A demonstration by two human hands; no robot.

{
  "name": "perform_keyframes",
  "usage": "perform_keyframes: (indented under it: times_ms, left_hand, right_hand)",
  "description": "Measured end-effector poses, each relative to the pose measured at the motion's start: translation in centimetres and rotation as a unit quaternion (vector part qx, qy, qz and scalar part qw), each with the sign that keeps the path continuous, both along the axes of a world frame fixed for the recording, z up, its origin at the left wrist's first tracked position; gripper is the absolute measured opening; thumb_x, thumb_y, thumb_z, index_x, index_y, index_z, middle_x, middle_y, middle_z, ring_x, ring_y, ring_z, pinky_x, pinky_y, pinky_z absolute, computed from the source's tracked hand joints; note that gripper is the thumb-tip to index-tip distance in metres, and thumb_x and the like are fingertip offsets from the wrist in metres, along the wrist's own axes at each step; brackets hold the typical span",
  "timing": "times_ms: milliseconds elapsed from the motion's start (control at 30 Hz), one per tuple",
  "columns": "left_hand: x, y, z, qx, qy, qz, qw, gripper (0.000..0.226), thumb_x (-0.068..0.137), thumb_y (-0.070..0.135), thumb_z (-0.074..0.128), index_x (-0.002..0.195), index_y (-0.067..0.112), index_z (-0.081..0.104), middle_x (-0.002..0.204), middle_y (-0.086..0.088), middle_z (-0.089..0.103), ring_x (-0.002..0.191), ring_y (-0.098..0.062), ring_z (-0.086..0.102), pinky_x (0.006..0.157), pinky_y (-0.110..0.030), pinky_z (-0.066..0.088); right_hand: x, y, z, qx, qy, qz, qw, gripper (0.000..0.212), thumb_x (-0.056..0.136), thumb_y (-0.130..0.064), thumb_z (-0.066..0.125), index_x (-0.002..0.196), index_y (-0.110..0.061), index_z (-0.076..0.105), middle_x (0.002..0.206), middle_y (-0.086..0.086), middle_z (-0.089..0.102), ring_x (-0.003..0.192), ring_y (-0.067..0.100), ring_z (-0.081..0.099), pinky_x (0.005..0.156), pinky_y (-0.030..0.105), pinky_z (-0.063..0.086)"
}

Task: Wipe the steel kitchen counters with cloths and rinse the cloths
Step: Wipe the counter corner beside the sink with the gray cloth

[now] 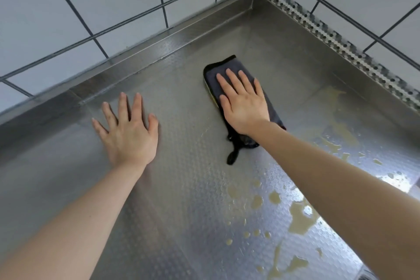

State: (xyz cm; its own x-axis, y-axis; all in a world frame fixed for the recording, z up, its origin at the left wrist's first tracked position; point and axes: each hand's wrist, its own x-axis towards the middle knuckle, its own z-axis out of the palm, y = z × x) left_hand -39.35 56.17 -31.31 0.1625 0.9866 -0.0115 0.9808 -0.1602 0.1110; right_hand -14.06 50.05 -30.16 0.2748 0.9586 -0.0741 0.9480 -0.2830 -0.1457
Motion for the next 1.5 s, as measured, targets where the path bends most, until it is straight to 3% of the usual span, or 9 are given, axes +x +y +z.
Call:
perform_keyframes:
  times_ms: [67, 333, 600, 733, 867, 1067, 1167, 1367, 1500]
  left_hand:
    - [0.0, 0.0, 0.0, -0.002, -0.004, 0.002, 1.0, 0.064, 0.092, 0.054, 0.015, 0.152, 0.033, 0.021, 0.163, 0.0, 0.015, 0.149, -0.037, 0.006, 0.117, -0.063, 0.004]
    - [-0.1, -0.1, 0.0, -0.003, -0.003, -0.001, 1.0, 0.06, 0.095, 0.051, 0.019, 0.152, 0.032, 0.02, 0.163, -0.001, 0.014, 0.149, -0.038, 0.005, 0.117, -0.063, 0.004]
    - [-0.1, 0.2, -0.2, -0.001, -0.017, -0.002, 1.0, 0.06, 0.095, 0.05, 0.025, 0.152, 0.031, 0.024, 0.163, -0.002, 0.017, 0.149, -0.038, 0.006, 0.117, -0.063, 0.002]
    - [-0.4, 0.2, 0.3, -0.01, -0.054, -0.001, 0.998, 0.059, 0.094, 0.049, 0.033, 0.15, 0.032, 0.029, 0.163, 0.001, 0.018, 0.15, -0.034, 0.005, 0.118, -0.059, 0.0]
    - [-1.4, 0.1, 0.8, -0.019, -0.116, -0.011, 0.993, 0.053, 0.095, 0.042, 0.043, 0.146, 0.029, 0.039, 0.161, 0.001, 0.023, 0.151, -0.029, 0.007, 0.12, -0.053, -0.001]
    - [-2.3, -4.9, 0.8, -0.024, -0.113, -0.041, 0.993, 0.051, 0.098, 0.031, 0.042, 0.147, 0.017, 0.038, 0.16, -0.006, 0.025, 0.149, -0.031, 0.013, 0.12, -0.05, 0.009]
    - [-2.9, -6.4, 0.5, -0.012, -0.079, -0.072, 0.994, 0.053, 0.101, 0.033, 0.037, 0.151, 0.019, 0.032, 0.162, -0.005, 0.022, 0.15, -0.03, 0.013, 0.12, -0.048, 0.009]
    - [-3.1, -6.5, 0.0, 0.009, -0.074, -0.074, 0.994, 0.052, 0.101, 0.033, 0.037, 0.151, 0.018, 0.034, 0.161, -0.006, 0.025, 0.149, -0.031, 0.016, 0.121, -0.048, 0.01]
    - [-3.2, -6.5, -0.2, 0.022, -0.07, -0.078, 0.994, 0.053, 0.1, 0.032, 0.038, 0.15, 0.017, 0.034, 0.16, -0.008, 0.026, 0.148, -0.032, 0.018, 0.12, -0.049, 0.011]
  right_hand:
    - [-3.0, -0.7, -0.4, 0.009, -0.01, -0.014, 1.0, 0.057, 0.101, -0.045, 0.021, 0.156, -0.032, 0.014, 0.165, -0.002, 0.011, 0.152, 0.025, 0.005, 0.122, 0.048, 0.001]
    - [-9.1, -8.4, -0.6, 0.005, 0.01, 0.189, 0.982, 0.059, 0.1, -0.046, 0.025, 0.156, -0.028, 0.018, 0.164, 0.0, 0.016, 0.152, 0.025, 0.007, 0.123, 0.046, 0.006]
    - [-9.3, -5.1, -0.7, 0.028, 0.016, -0.05, 0.998, 0.06, 0.1, -0.043, 0.024, 0.157, -0.025, 0.014, 0.165, 0.004, 0.01, 0.152, 0.027, 0.004, 0.122, 0.046, 0.002]
    - [-14.8, -10.6, -0.6, 0.038, 0.029, 0.056, 0.997, 0.06, 0.099, -0.044, 0.028, 0.155, -0.026, 0.022, 0.164, 0.005, 0.017, 0.151, 0.03, 0.01, 0.122, 0.049, 0.007]
    - [-12.5, -12.9, -0.3, 0.012, 0.019, 0.153, 0.988, 0.057, 0.1, -0.044, 0.03, 0.155, -0.031, 0.021, 0.164, -0.002, 0.018, 0.152, 0.023, 0.01, 0.123, 0.044, 0.005]
    - [-11.1, -12.1, 0.1, -0.009, 0.007, -0.01, 1.0, 0.06, 0.103, -0.043, 0.024, 0.157, -0.024, 0.009, 0.166, 0.0, 0.005, 0.152, 0.023, -0.001, 0.122, 0.045, 0.001]
    - [-15.4, -15.9, -0.1, 0.005, 0.019, 0.049, 0.999, 0.067, 0.1, -0.051, 0.027, 0.157, -0.02, 0.012, 0.165, 0.008, 0.007, 0.152, 0.031, 0.0, 0.121, 0.052, 0.007]
    - [-15.9, -20.1, -0.2, -0.002, 0.031, 0.195, 0.98, 0.059, 0.099, -0.055, 0.032, 0.154, -0.039, 0.017, 0.165, 0.0, 0.013, 0.152, 0.027, 0.005, 0.122, 0.05, 0.004]
    - [-11.5, -16.9, 0.7, -0.01, 0.006, 0.097, 0.995, 0.056, 0.101, -0.044, 0.029, 0.155, -0.036, 0.018, 0.164, -0.006, 0.015, 0.152, 0.021, 0.008, 0.122, 0.048, 0.007]
